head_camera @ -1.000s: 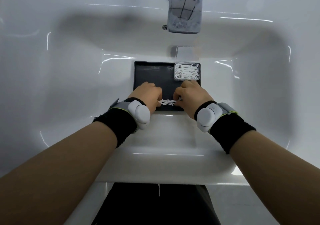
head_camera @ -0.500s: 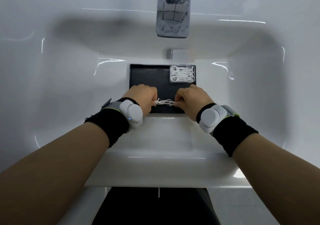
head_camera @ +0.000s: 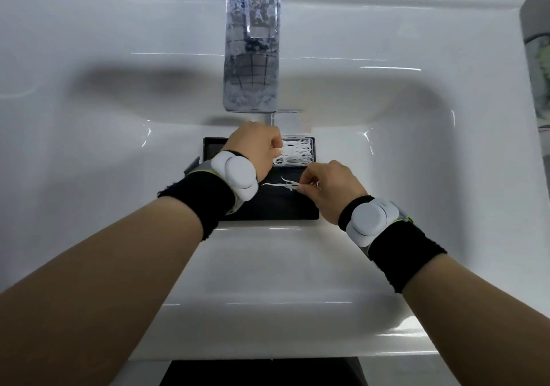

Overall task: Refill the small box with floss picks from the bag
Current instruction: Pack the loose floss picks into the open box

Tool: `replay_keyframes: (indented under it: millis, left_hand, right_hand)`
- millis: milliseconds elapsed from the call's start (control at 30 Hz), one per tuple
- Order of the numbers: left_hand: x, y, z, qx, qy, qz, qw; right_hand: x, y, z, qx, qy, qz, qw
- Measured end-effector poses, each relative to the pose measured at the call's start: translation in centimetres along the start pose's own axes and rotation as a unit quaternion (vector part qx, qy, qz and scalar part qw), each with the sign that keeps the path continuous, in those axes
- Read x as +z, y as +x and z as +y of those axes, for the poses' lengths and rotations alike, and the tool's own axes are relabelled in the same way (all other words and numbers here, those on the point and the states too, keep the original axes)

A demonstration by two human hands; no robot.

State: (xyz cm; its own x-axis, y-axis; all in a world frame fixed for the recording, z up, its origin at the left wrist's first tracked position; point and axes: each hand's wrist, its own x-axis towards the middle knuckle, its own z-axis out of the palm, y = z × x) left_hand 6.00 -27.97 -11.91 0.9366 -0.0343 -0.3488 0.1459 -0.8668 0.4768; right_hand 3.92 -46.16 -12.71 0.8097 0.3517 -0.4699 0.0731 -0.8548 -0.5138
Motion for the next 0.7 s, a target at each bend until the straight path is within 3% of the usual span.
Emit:
replay_keyframes:
  millis: [233, 367, 467, 700]
  left_hand:
    - [1.8, 1.7, 1.1, 0.016, 0.033, -0.02, 0.999]
    - [0.9, 0.8, 0.3, 0.0, -0.031, 0.046, 0.998]
    - [0.2, 0.1, -0.4, -0.031, -0.057, 0.072, 0.995]
    - [0.6, -0.5, -1.6, -0.085, -0.107, 0.052, 0.989]
  right_hand:
    - [-1.5, 0.2, 1.8, -0.011, 0.007, 0.05, 0.999]
    - [-2.4, 1.4, 1.5, -0.022, 0.014, 0.093, 0.995]
    - [-2.7, 2.7, 0.4, -0.038, 0.007, 0.09, 0.995]
    - [-2.2, 5.2, -1.3, -0.058, -0.027, 0.066, 0.996]
